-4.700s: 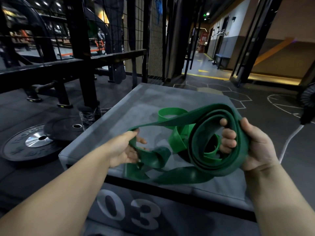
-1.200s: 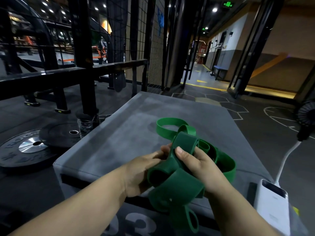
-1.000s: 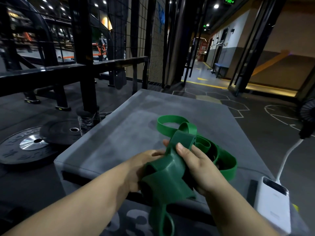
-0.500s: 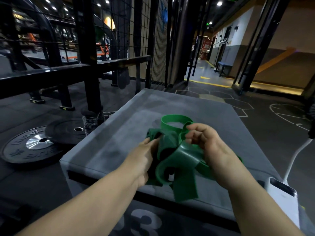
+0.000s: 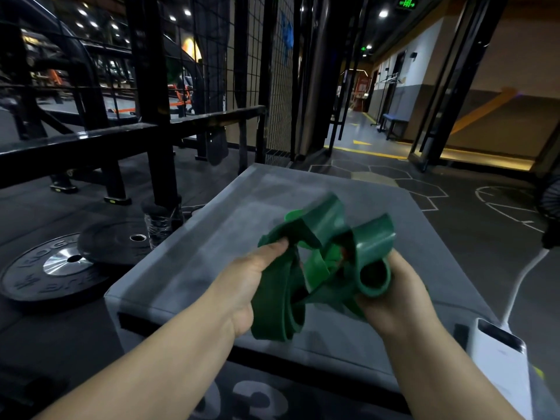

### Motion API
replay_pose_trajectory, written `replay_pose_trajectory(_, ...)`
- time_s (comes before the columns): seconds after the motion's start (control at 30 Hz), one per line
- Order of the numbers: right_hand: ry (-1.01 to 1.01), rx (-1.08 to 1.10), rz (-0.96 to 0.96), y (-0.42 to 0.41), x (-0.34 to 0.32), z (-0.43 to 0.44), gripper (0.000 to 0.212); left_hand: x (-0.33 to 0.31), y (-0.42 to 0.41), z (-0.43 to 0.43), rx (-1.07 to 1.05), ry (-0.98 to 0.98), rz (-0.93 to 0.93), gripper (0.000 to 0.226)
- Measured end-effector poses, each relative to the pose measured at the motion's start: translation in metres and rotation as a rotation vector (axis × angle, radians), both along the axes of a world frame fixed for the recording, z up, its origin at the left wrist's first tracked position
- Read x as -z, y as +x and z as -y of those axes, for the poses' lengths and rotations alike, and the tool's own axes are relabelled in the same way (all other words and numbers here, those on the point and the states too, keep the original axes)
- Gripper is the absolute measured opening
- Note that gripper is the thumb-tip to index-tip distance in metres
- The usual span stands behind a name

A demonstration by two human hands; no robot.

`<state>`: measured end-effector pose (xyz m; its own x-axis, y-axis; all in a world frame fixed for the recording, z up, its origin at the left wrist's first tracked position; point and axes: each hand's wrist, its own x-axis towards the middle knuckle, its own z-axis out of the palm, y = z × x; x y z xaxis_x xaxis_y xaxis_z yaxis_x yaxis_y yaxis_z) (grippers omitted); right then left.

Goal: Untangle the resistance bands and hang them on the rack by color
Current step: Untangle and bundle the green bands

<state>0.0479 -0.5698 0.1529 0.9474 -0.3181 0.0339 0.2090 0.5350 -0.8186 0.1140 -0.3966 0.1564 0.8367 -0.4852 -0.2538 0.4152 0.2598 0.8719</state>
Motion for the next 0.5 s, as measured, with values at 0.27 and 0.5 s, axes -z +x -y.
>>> replay_pose_trajectory(0.27, 0.228, 0.034, -0.036, 0.011, 0.013, 0.017, 0.018, 0.002, 0.011, -0.005, -0.028, -0.367, -0.039, 0.027)
replay_pose_trajectory(0.5, -0.867, -0.198, -0.050, 0.002, 0.030, 0.033, 0.066, -0.001, 0.024, -0.022, -0.041, -0.333, 0.018, 0.037)
